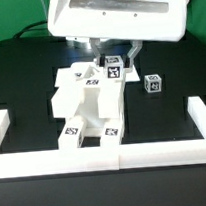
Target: Assemble chair
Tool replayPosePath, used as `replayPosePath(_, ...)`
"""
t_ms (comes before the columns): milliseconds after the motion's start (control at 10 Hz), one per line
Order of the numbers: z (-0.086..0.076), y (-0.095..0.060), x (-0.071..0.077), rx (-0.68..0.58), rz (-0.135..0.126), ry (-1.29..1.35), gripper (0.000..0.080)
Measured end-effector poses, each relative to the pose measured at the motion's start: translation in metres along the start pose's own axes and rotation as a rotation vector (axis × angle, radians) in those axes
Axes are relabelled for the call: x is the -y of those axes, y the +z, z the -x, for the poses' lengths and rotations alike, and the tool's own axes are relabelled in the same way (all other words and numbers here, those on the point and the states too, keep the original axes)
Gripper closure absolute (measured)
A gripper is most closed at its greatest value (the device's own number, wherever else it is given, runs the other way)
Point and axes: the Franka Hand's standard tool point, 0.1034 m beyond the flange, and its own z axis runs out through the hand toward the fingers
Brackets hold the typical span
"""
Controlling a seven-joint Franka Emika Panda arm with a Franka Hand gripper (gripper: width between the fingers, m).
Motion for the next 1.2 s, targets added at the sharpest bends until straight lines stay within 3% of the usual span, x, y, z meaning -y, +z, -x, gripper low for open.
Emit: replayPosePath(1200,0.0,0.0,-0.0005,0.0,0.0,0.038,0.0512)
